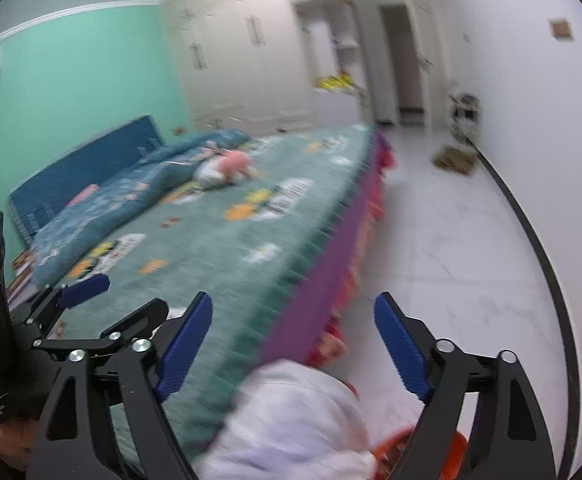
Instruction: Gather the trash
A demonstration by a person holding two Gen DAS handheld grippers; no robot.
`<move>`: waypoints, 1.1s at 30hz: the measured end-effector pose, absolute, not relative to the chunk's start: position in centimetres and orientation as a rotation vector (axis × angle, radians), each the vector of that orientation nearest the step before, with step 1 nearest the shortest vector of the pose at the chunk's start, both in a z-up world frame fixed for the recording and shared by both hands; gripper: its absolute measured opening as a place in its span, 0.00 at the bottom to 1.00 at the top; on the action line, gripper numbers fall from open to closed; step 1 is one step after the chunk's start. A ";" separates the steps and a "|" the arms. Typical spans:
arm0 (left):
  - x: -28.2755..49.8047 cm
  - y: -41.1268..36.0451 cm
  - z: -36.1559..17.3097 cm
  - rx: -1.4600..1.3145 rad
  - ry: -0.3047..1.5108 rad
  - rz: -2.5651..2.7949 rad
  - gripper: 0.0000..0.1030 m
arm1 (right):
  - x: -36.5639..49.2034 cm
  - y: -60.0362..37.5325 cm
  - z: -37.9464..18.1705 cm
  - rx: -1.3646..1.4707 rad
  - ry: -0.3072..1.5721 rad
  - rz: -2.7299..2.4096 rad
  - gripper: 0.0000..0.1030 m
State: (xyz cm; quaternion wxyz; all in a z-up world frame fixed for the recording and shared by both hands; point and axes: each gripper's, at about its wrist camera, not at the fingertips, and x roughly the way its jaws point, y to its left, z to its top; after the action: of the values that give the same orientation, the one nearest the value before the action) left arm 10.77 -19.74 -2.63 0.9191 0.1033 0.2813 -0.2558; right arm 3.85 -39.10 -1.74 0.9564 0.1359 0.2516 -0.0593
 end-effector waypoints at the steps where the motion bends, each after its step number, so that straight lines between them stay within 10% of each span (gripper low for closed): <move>1: 10.9 -18.1 -2.2 0.177 0.575 -0.489 0.95 | 4.4 -38.0 -1.3 0.263 0.496 -0.104 0.87; 33: 8.8 1.1 0.7 -0.044 0.417 -0.042 0.95 | 7.5 -19.1 2.6 0.019 0.345 0.189 0.95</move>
State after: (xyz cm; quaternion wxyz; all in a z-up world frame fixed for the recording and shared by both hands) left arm 8.83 1.13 0.68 0.9779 -0.0217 0.2069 -0.0208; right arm 7.55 -19.12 2.58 0.9807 0.0094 0.1712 0.0939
